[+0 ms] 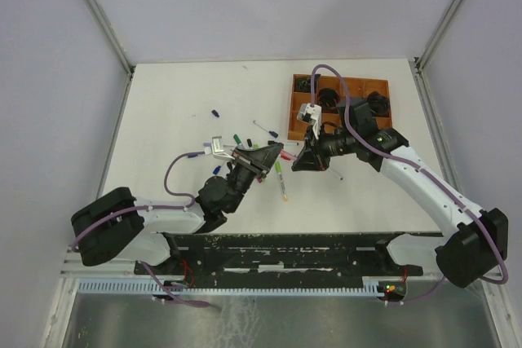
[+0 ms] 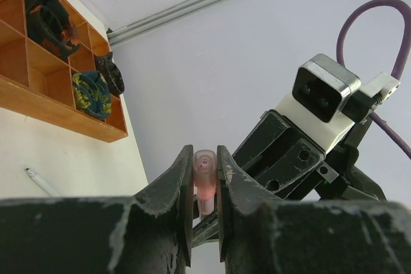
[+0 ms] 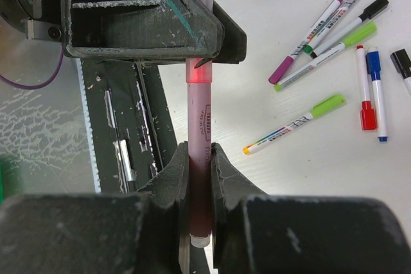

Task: Open the pen caps
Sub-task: Open the pen cap from the pen.

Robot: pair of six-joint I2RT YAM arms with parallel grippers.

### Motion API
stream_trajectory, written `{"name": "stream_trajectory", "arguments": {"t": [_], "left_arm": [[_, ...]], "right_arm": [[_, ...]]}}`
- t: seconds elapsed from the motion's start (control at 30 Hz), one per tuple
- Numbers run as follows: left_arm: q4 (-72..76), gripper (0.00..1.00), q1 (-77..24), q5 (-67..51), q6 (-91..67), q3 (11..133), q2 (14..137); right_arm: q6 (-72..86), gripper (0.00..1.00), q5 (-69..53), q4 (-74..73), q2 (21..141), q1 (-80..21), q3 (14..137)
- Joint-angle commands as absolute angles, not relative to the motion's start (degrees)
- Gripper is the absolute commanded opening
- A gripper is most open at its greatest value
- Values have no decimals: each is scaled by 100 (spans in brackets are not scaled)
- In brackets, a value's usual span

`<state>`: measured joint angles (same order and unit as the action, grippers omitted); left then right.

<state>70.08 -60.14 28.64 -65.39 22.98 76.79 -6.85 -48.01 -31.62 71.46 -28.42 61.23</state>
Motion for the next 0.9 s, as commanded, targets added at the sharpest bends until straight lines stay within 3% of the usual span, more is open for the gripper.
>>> {"name": "stream_trajectory", "arguments": {"t": [0.0, 0.37, 0.77, 0.87], "left_arm": [[7321, 4, -6048, 3119, -6683, 2452, 7633], [6400, 3, -5535, 4262, -6347, 1988, 6240], [5306, 3, -3860, 3904, -7286, 1393, 4854], [4306, 3, -3556, 3957, -7082, 1544, 4585]], "right_arm": [[-522, 1, -4854, -2997, 7193, -2838, 6129], [-704, 1, -4747, -3193, 7231, -2837, 6217], [-860, 1, -4589, -3292, 7287, -2834, 6245], [-821, 1, -4270, -3238, 7301, -2701, 6238]]}}
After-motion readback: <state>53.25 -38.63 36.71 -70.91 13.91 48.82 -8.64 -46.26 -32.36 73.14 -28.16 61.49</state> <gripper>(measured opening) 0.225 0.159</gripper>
